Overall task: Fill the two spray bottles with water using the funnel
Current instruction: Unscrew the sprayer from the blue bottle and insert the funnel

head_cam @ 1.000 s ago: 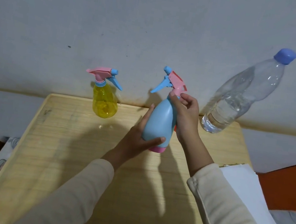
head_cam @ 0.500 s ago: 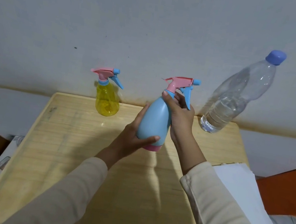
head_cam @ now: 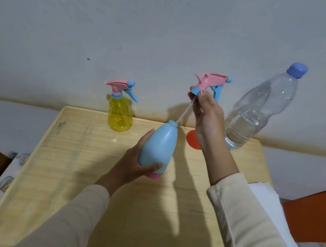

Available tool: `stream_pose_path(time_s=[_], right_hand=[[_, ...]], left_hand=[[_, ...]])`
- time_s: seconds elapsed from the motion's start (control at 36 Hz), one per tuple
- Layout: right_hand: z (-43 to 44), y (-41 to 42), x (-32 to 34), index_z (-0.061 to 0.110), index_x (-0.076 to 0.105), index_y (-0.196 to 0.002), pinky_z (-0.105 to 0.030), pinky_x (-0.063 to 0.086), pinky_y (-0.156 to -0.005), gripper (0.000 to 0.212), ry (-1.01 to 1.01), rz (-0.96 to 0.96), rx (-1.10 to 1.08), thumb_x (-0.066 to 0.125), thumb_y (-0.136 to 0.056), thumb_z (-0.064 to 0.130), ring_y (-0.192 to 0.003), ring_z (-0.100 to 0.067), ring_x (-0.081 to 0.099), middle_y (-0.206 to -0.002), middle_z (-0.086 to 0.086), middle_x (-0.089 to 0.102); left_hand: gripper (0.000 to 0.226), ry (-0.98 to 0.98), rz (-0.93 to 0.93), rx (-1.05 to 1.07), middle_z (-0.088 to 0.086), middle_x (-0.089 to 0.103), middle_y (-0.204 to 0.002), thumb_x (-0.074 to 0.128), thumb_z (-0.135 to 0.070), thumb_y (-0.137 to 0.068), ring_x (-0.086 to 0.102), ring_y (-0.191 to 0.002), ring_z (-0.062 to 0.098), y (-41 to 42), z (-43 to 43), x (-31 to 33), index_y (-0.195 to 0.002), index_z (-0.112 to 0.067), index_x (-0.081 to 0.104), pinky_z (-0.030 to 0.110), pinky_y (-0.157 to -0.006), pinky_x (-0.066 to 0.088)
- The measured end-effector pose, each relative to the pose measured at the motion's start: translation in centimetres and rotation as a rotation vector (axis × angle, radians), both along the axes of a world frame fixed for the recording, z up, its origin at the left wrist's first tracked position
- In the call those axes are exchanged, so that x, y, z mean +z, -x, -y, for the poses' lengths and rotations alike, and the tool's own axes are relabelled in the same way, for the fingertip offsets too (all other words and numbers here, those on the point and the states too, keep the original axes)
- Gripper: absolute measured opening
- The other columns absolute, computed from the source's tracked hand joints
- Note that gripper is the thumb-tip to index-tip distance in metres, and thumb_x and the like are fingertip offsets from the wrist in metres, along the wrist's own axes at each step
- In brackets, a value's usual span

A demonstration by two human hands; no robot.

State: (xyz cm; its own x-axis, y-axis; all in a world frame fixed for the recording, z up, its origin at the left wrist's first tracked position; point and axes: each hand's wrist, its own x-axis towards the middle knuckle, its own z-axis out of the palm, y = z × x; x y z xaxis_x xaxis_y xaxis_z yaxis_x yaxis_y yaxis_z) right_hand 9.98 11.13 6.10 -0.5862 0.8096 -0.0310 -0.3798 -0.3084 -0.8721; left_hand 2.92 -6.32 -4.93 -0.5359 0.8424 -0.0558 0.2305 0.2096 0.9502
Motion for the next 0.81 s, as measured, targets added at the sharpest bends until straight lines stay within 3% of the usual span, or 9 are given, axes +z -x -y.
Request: stream_pose_path(time_s=[0.11,0.22,0.33,0.42,0.47,0.56,0.64,0.69,0.81], right_hand=[[-2.3,-0.4,2.3,0.017,0.067,-0.091,-0.018,0.046,-0.086,0.016,-0.136,0.010,-0.065,0.053,-0.095,0.012,-0.094,-0.014,0.063,-0.081,0.009,0.072],[-4.1,-1.8,3.7,0.021,0.069,-0.093,-0.029,0.046,-0.094,0.010,-0.302,0.096,-0.082,0.059,-0.091,0.019,-0.102,-0.019,0.062,-0.094,-0.001,0.069],[-4.4,-3.0,0.8,0.020,0.068,-0.093,-0.025,0.046,-0.084,0.009,-0.432,0.350,-0.022,0.061,-0.089,0.016,-0.088,-0.010,0.060,-0.086,0.004,0.066],[-3.4,-3.8,-5.5,0.013,0.064,-0.100,-0.023,0.038,-0.072,0.011,-0.532,0.671,0.065,0.057,-0.092,0.018,-0.081,-0.010,0.053,-0.084,0.006,0.060],[-2.3,-4.9,-10.0,0.007,0.060,-0.109,-0.024,0.032,-0.067,0.021,-0.542,0.878,0.126,0.052,-0.095,0.019,-0.086,-0.017,0.052,-0.095,-0.001,0.059],[-0.6,-6.2,-14.3,0.001,0.057,-0.113,-0.028,0.031,-0.070,0.024,-0.596,1.034,0.159,0.050,-0.095,0.014,-0.095,-0.030,0.054,-0.102,-0.015,0.061],[0.6,-6.3,-16.1,-0.006,0.057,-0.113,-0.036,0.036,-0.086,0.026,-0.650,1.134,0.176,0.050,-0.094,0.010,-0.107,-0.038,0.047,-0.107,-0.029,0.055],[1.4,-6.0,-16.8,-0.006,0.059,-0.111,-0.039,0.037,-0.089,0.026,-0.674,1.160,0.191,0.050,-0.094,0.012,-0.106,-0.037,0.046,-0.104,-0.030,0.054],[2.3,-5.2,-17.6,-0.001,0.064,-0.100,-0.037,0.036,-0.078,0.023,-0.671,1.140,0.180,0.054,-0.093,0.018,-0.098,-0.035,0.051,-0.095,-0.023,0.062]], left_hand=[[0.093,0.056,-0.065,0.068,-0.016,0.046,-0.133,0.072,-0.061,-0.056,0.054,-0.108,0.009,0.8,1.2,-1.3,-0.132,-0.062,0.019,0.017,-0.082,0.048],[0.100,0.036,-0.086,0.115,-0.023,0.041,-0.132,0.070,-0.061,-0.055,0.050,-0.110,0.007,1.4,1.5,-2.3,-0.140,-0.047,0.020,0.004,-0.079,0.041],[0.107,0.003,-0.067,0.122,-0.029,0.032,-0.137,0.072,-0.060,-0.056,0.043,-0.123,0.008,1.6,0.9,-3.3,-0.146,-0.034,0.019,0.027,-0.099,0.041],[0.108,-0.026,-0.078,0.160,-0.015,0.023,-0.148,0.069,-0.073,-0.055,0.032,-0.132,0.008,1.4,0.1,-4.0,-0.142,-0.043,0.013,0.030,-0.105,0.033],[0.102,-0.049,-0.070,0.186,-0.020,0.021,-0.148,0.069,-0.071,-0.058,0.028,-0.132,0.003,1.2,-0.5,-4.4,-0.139,-0.049,0.010,0.031,-0.107,0.031],[0.100,-0.048,-0.033,0.227,-0.028,0.027,-0.133,0.069,-0.058,-0.062,0.030,-0.119,-0.013,0.8,-0.9,-4.9,-0.141,-0.047,0.008,0.018,-0.100,0.032],[0.105,-0.035,-0.025,0.239,-0.006,0.029,-0.131,0.079,-0.036,-0.070,0.035,-0.107,-0.013,0.5,-1.1,-6.1,-0.148,-0.031,0.009,-0.006,-0.082,0.029],[0.103,-0.020,-0.038,0.232,-0.001,0.029,-0.133,0.080,-0.018,-0.075,0.039,-0.103,-0.008,0.4,-1.1,-6.7,-0.149,-0.025,0.008,-0.009,-0.077,0.029],[0.106,-0.015,0.005,0.227,-0.014,0.026,-0.135,0.074,-0.048,-0.068,0.037,-0.114,-0.006,0.7,-1.0,-6.9,-0.144,-0.046,0.000,-0.002,-0.086,0.032]])
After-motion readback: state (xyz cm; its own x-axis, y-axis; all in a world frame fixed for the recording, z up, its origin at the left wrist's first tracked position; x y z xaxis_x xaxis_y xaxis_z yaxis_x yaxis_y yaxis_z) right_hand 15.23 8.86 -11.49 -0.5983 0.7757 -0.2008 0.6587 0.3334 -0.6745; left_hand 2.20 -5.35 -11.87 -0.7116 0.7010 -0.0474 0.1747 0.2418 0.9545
